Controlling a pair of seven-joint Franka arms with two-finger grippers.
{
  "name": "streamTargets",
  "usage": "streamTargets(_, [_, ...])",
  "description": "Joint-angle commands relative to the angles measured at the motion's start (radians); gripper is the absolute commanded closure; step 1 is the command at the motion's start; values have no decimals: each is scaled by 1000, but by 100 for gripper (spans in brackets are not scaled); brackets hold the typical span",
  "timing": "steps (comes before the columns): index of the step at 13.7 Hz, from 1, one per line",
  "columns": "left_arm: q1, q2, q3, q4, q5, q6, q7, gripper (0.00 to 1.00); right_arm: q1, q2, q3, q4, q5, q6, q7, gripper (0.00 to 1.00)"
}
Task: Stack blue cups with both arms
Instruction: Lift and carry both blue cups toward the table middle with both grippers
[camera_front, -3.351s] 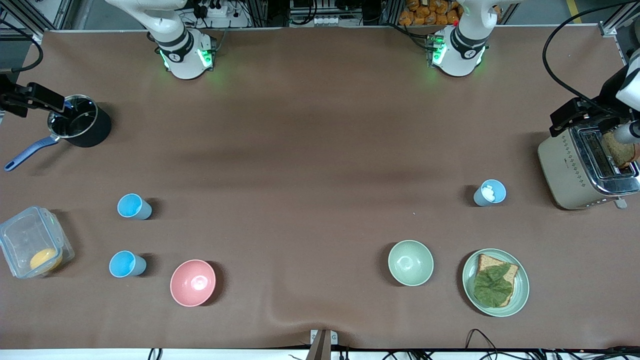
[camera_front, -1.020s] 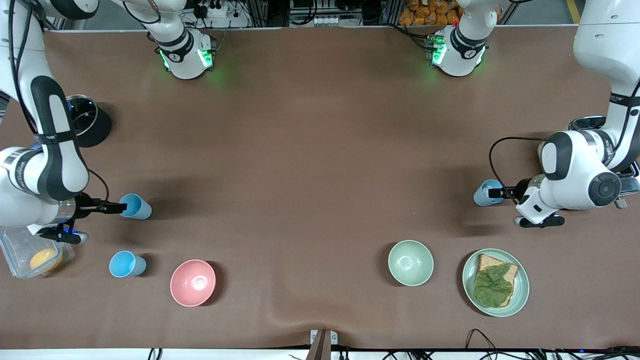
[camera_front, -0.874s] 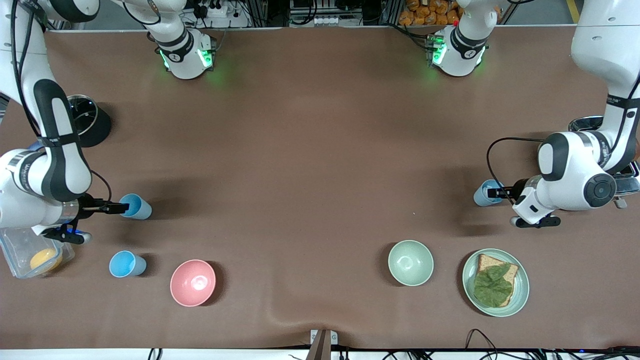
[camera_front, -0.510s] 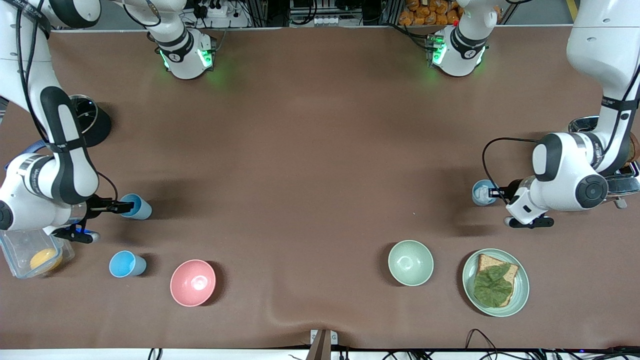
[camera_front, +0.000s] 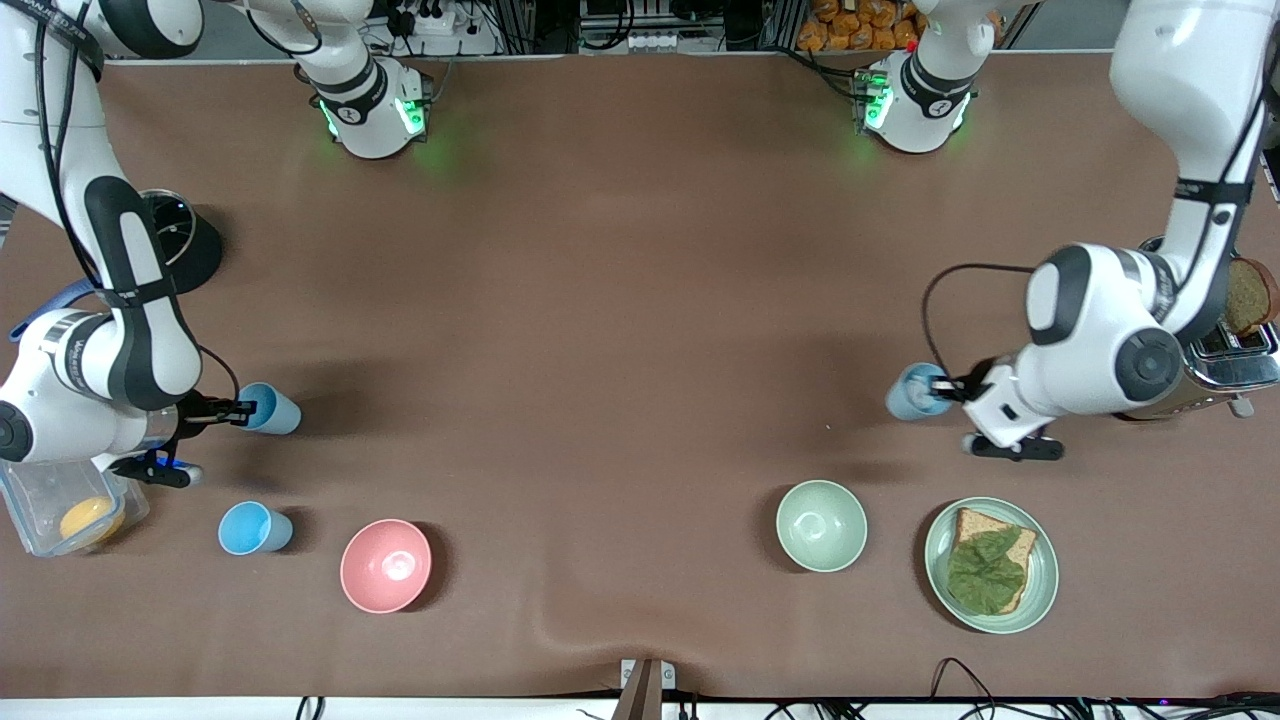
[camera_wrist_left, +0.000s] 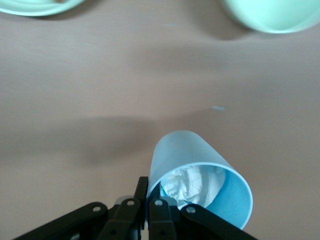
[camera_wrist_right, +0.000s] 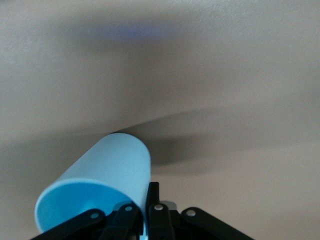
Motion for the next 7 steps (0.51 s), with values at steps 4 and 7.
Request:
streamTargets(4, [-170, 8, -196, 26, -4, 5, -409, 100, 39, -142, 2, 24, 11, -172, -5, 100])
streamTargets(7, [-321, 48, -195, 28, -1, 103, -639, 100, 66, -173, 5, 116, 16, -321, 10, 100])
